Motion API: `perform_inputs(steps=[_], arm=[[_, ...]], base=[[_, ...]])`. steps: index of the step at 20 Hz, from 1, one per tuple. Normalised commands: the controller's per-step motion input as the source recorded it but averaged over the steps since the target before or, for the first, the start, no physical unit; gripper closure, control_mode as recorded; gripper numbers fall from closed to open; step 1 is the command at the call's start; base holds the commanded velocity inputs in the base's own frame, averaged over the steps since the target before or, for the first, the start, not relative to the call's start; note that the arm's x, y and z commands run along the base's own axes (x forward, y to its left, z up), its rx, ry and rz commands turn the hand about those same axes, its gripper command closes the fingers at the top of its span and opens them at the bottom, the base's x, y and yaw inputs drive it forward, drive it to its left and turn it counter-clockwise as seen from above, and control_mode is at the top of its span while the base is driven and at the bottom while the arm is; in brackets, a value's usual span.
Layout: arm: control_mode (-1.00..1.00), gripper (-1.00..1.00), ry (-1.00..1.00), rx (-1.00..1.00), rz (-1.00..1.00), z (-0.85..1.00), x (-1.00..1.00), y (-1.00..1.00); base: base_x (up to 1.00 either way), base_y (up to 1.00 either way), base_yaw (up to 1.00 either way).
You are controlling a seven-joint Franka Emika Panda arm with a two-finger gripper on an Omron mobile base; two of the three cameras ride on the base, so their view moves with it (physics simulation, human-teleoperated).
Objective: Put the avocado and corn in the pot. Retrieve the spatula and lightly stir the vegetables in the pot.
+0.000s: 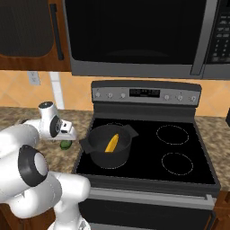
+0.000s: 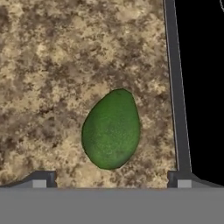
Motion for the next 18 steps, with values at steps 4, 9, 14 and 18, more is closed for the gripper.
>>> perform_inputs(steps=[4,9,14,18], arm=[[-1.0,-1.0,0.04,0.0,0.0,-0.34,0.15,0.0],[-1.0,-1.0,0.04,0.0,0.0,-0.27,0.12,0.0],[-1.0,-1.0,0.06,0.0,0.0,-0.27,0.04,0.0],[-1.0,1.0,0.03,0.0,0.0,-0.12,0.01,0.0]], base=[[0.0,0.0,0.0],[0.0,0.0,0.0],[0.0,0.0,0.0],[0.0,0.0,0.0]])
